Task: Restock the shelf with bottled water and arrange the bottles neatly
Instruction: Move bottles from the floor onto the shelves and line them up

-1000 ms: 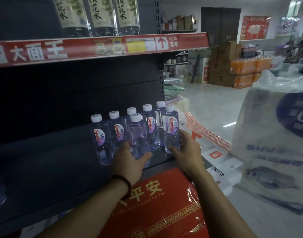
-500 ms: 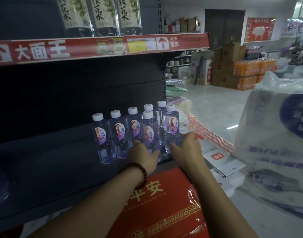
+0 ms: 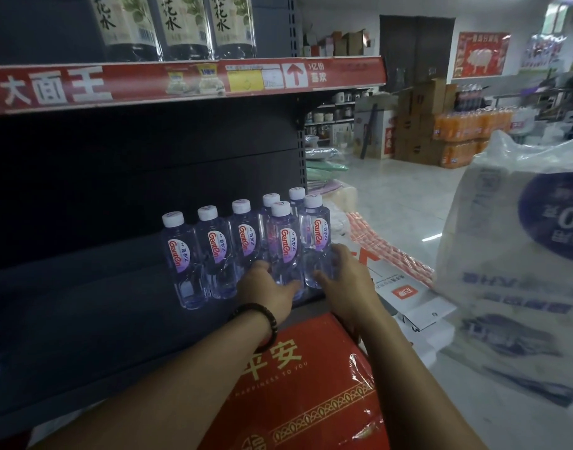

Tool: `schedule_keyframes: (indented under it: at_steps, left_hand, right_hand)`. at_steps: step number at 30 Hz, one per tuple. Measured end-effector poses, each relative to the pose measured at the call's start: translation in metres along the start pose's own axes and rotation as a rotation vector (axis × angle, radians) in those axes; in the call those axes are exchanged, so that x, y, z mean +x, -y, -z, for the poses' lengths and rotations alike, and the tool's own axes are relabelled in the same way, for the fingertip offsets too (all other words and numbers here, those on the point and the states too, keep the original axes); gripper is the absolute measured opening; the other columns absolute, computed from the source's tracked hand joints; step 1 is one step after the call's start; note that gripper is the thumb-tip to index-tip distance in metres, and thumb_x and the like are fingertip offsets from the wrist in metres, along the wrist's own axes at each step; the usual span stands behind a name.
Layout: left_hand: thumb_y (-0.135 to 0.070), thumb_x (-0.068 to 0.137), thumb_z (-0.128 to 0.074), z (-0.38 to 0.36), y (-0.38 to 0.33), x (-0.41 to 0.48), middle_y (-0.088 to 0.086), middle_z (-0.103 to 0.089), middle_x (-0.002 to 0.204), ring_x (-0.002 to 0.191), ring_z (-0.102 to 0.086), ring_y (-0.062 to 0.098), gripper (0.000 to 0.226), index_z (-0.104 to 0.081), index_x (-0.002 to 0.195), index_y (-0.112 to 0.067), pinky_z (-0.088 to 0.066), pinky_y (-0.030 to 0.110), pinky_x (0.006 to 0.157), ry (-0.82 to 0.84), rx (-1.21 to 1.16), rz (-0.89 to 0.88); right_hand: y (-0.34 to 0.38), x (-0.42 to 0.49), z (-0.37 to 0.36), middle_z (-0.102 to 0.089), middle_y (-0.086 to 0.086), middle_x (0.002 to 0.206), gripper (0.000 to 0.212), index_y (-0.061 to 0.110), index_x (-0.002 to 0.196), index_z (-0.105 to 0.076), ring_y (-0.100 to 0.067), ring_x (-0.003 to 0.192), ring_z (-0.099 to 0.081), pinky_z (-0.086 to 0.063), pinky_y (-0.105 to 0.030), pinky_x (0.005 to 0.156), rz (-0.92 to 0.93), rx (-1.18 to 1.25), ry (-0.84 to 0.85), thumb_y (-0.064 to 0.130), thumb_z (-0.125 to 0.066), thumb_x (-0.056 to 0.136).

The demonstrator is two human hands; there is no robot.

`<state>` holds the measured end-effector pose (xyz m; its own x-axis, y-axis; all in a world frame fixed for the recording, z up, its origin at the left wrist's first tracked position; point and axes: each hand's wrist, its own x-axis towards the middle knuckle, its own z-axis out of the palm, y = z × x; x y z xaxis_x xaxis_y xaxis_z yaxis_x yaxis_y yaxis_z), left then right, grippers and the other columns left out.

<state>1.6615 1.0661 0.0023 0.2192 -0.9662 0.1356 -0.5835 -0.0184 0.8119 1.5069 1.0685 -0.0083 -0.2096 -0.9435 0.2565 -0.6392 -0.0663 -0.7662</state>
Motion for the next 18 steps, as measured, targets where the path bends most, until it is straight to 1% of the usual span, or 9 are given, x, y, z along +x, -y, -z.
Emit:
schedule_keyframes:
  at_steps: [2,5,8,12,16,18]
  left_hand:
    - [-0.043,0.081,-0.087,-0.001,0.001,0.001,0.011,-0.070,0.112,0.094,-0.074,0.030,0.069,-0.055,0.136,-0.016,-0.065,0.047,0.083,-0.009,0.000,-0.007]
    - [-0.040,0.083,-0.087,-0.003,0.001,0.001,0.008,-0.069,0.108,0.093,-0.074,0.031,0.061,-0.056,0.130,-0.015,-0.064,0.047,0.084,-0.020,0.010,-0.027]
    - [-0.039,0.084,-0.086,-0.004,0.001,0.002,0.008,-0.069,0.106,0.092,-0.074,0.031,0.058,-0.056,0.128,-0.016,-0.064,0.047,0.084,-0.024,0.027,-0.035]
    - [-0.039,0.084,-0.087,-0.006,0.002,0.002,0.011,-0.071,0.108,0.095,-0.074,0.032,0.057,-0.057,0.127,-0.016,-0.064,0.048,0.085,-0.038,0.019,-0.037]
    - [-0.040,0.083,-0.087,-0.004,0.004,-0.001,0.005,-0.069,0.111,0.096,-0.073,0.028,0.058,-0.057,0.127,-0.018,-0.064,0.046,0.086,-0.031,-0.024,-0.050]
    - [-0.042,0.082,-0.087,0.002,0.006,-0.003,0.002,-0.067,0.110,0.094,-0.073,0.026,0.059,-0.053,0.126,-0.022,-0.064,0.044,0.085,-0.009,-0.028,-0.045]
  right_hand:
    - [0.000,0.003,-0.004,-0.066,0.002,0.136,0.062,0.037,0.141,-0.042,-0.030,0.127,-0.059,-0.045,-0.061,0.107,-0.021,-0.011,-0.012,0.055,-0.070,0.088]
    - [-0.001,0.007,-0.007,-0.067,0.004,0.133,0.057,0.036,0.137,-0.044,-0.028,0.124,-0.060,-0.039,-0.061,0.110,-0.037,-0.031,-0.014,0.050,-0.073,0.091]
    - [-0.005,0.010,-0.006,-0.066,0.003,0.138,0.058,0.038,0.141,-0.044,-0.028,0.126,-0.062,-0.042,-0.062,0.109,0.000,-0.042,0.024,0.050,-0.072,0.092]
    - [-0.004,0.006,-0.006,-0.065,0.006,0.141,0.062,0.038,0.148,-0.040,-0.026,0.126,-0.063,-0.042,-0.063,0.110,0.032,-0.055,0.050,0.050,-0.069,0.095]
    - [0.000,0.000,-0.003,-0.062,0.001,0.142,0.075,0.035,0.148,-0.035,-0.027,0.126,-0.062,-0.047,-0.062,0.106,0.042,0.024,0.052,0.057,-0.068,0.084]
    - [0.005,-0.001,0.002,-0.059,-0.004,0.141,0.079,0.031,0.146,-0.036,-0.029,0.126,-0.060,-0.051,-0.059,0.102,0.041,0.059,-0.006,0.055,-0.071,0.079]
